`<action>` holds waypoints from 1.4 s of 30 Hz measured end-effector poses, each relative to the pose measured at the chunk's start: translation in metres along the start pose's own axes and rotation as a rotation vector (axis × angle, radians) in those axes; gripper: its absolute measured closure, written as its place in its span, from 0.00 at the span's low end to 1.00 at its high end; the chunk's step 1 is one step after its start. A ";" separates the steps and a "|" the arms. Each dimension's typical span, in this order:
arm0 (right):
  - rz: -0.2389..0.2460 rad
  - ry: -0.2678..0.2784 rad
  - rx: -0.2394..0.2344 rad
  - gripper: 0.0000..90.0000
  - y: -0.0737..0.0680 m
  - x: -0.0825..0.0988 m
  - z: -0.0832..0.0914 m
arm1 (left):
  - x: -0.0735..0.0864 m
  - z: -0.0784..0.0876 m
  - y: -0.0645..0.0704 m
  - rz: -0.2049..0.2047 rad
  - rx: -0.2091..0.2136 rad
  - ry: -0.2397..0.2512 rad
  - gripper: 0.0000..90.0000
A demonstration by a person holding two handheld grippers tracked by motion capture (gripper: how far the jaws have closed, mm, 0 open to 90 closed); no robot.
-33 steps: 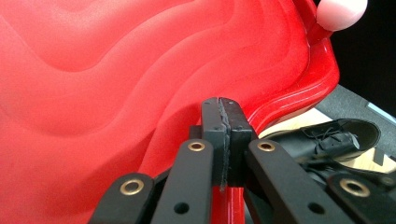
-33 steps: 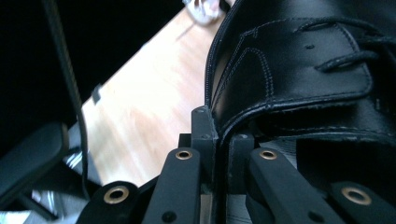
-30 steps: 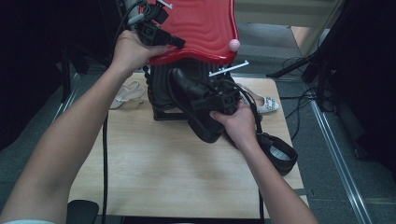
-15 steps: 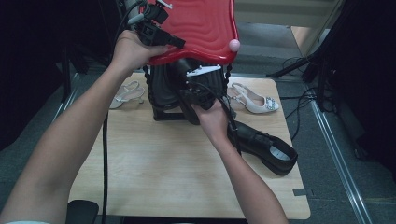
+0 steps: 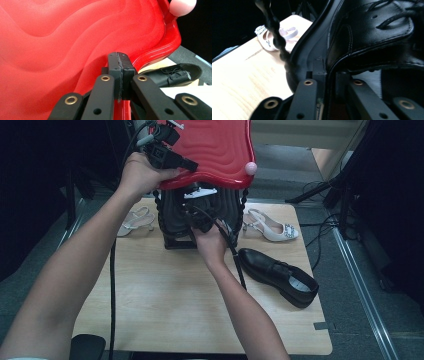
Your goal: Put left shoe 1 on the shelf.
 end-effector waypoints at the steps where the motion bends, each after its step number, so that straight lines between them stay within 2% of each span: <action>1: -0.009 -0.020 -0.008 0.88 -0.004 0.002 -0.004 | 0.000 0.000 0.000 -0.003 -0.004 0.000 1.00; 3: -0.024 -0.042 -0.026 0.80 -0.007 0.003 -0.008 | 0.000 0.000 0.000 -0.001 -0.007 -0.001 1.00; 6: -0.018 -0.040 -0.024 0.78 -0.008 0.002 -0.007 | 0.000 0.000 -0.001 0.002 -0.005 0.000 1.00; 7: -0.027 -0.033 -0.043 0.74 -0.008 0.002 -0.006 | 0.000 0.000 -0.001 0.002 -0.002 0.001 1.00; 9: -0.040 -0.023 -0.062 0.73 -0.009 0.001 -0.001 | 0.000 0.000 -0.001 0.004 -0.001 0.001 1.00; 12: -0.033 0.011 -0.082 0.73 -0.009 -0.001 0.006 | 0.000 0.000 -0.001 0.007 -0.001 -0.002 1.00; 15: -0.038 0.007 -0.096 0.74 -0.011 0.001 0.017 | 0.000 0.000 -0.001 0.009 0.000 -0.001 1.00; 16: -0.032 0.012 -0.127 0.76 -0.012 0.004 0.026 | -0.001 0.000 -0.001 0.013 0.002 -0.002 1.00; 18: -0.031 0.015 -0.141 0.75 -0.011 0.005 0.030 | -0.001 -0.001 -0.001 0.014 0.001 -0.002 1.00; 19: -0.029 0.029 -0.189 0.75 -0.012 0.007 0.038 | -0.001 -0.001 -0.001 0.017 0.001 -0.002 1.00; 20: -0.029 0.029 -0.189 0.75 -0.012 0.007 0.038 | -0.001 -0.001 -0.001 0.017 0.001 -0.002 1.00; 21: -0.019 0.029 -0.204 0.77 -0.013 0.008 0.046 | -0.001 -0.001 -0.001 0.015 0.001 -0.002 1.00; 22: -0.019 0.029 -0.204 0.77 -0.013 0.008 0.046 | 0.000 0.000 -0.001 0.015 0.003 -0.003 1.00; 25: 0.001 0.006 -0.272 0.85 -0.020 0.016 0.061 | 0.000 0.000 -0.001 0.008 -0.003 0.001 1.00; 29: 0.005 -0.005 -0.302 0.91 -0.021 0.026 0.069 | 0.000 0.000 -0.001 0.016 -0.001 0.000 1.00; 30: -0.001 -0.013 -0.316 0.97 -0.020 0.033 0.072 | -0.001 -0.001 -0.001 0.021 0.001 0.000 1.00; 32: -0.004 -0.019 -0.326 1.00 -0.019 0.036 0.073 | -0.001 -0.001 -0.001 0.025 0.004 0.005 1.00; 34: -0.010 -0.032 -0.345 1.00 -0.018 0.046 0.076 | -0.001 -0.001 -0.001 0.027 0.010 0.004 1.00; 36: 0.007 -0.043 -0.337 1.00 -0.016 0.053 0.076 | -0.001 -0.001 -0.002 0.027 0.011 0.003 1.00; 42: 0.018 -0.079 -0.332 1.00 -0.008 0.071 0.074 | 0.000 0.000 -0.001 0.027 0.005 0.005 1.00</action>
Point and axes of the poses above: each handheld gripper's, and its own axes: z roughly backward along the jaws, x roughly out of its underside, y roughly to its right, the point moved 8 cm from there along -z, roughly forward along the jaws, and after that the axes turned 5 degrees about -x, right-handed, at the moved point
